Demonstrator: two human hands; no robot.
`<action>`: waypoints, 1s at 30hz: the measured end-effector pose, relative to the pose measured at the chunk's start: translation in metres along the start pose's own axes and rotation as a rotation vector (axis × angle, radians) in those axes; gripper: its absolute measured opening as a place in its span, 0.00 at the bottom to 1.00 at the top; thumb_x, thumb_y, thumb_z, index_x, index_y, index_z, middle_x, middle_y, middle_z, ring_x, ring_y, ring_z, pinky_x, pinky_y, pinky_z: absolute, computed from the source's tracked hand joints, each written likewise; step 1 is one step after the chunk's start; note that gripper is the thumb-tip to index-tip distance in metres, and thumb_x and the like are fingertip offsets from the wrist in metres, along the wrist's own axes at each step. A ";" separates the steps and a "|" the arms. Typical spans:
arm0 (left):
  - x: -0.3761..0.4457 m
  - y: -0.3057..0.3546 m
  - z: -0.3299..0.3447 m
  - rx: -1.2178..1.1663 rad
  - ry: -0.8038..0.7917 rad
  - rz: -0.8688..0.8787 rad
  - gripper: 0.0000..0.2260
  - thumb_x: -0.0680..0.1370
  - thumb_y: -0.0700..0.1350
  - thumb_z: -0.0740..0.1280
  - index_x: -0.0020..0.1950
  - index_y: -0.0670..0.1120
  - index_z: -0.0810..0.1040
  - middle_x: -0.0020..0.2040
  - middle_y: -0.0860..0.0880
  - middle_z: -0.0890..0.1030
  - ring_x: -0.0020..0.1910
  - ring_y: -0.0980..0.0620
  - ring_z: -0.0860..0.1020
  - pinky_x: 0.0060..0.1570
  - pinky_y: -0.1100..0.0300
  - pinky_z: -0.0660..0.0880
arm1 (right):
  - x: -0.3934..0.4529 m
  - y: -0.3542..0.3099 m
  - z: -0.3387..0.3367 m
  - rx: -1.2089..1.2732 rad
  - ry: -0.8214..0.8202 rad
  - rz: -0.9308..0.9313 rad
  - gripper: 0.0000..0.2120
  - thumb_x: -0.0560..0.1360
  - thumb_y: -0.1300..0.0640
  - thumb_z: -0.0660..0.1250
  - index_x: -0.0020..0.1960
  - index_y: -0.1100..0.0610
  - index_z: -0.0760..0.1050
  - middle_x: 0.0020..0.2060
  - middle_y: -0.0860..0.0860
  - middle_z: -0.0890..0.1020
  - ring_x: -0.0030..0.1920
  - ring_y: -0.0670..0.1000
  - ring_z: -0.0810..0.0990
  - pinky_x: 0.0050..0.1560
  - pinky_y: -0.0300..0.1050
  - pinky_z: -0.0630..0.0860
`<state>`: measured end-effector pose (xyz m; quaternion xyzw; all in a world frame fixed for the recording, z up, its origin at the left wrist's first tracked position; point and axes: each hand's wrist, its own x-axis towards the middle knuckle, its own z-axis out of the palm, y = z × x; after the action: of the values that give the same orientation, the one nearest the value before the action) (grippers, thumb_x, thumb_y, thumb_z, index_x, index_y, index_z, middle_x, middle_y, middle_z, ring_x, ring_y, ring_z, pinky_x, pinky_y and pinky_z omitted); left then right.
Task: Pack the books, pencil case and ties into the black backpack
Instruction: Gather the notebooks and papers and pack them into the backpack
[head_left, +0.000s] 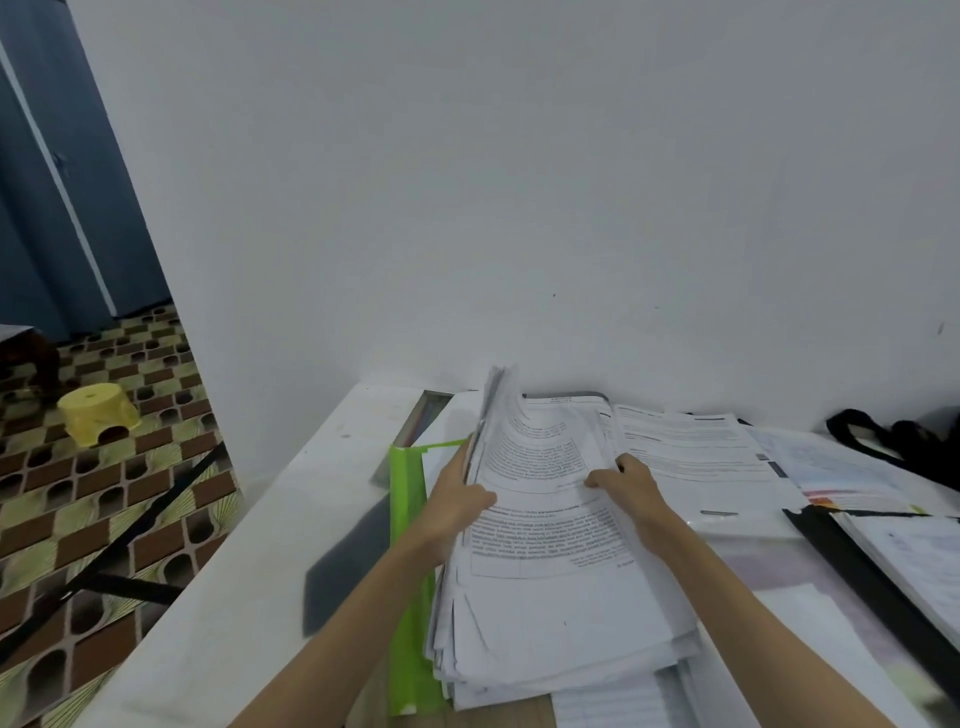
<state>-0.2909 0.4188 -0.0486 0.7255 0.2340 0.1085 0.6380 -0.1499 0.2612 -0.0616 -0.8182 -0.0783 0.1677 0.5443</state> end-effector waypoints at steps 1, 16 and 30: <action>0.000 -0.002 -0.002 -0.018 0.025 -0.009 0.30 0.74 0.27 0.60 0.72 0.50 0.66 0.54 0.53 0.78 0.52 0.52 0.76 0.46 0.63 0.73 | 0.001 0.001 -0.002 0.018 -0.005 -0.004 0.16 0.72 0.63 0.67 0.38 0.55 0.58 0.34 0.50 0.63 0.34 0.48 0.61 0.34 0.43 0.57; 0.010 -0.023 -0.009 0.098 0.135 -0.112 0.25 0.70 0.33 0.65 0.64 0.53 0.75 0.50 0.55 0.82 0.52 0.49 0.79 0.59 0.50 0.75 | -0.006 0.004 0.002 -0.030 0.028 0.008 0.16 0.73 0.63 0.66 0.36 0.56 0.58 0.34 0.50 0.64 0.34 0.48 0.62 0.34 0.41 0.59; -0.005 0.006 -0.014 -0.092 0.040 0.120 0.26 0.74 0.25 0.61 0.68 0.46 0.72 0.55 0.50 0.80 0.54 0.50 0.79 0.56 0.55 0.76 | -0.003 0.008 0.000 0.120 0.044 0.017 0.17 0.73 0.57 0.68 0.38 0.55 0.58 0.35 0.48 0.63 0.34 0.47 0.62 0.34 0.41 0.59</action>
<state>-0.3001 0.4282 -0.0395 0.7058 0.1976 0.1717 0.6583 -0.1528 0.2569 -0.0683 -0.7882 -0.0495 0.1588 0.5925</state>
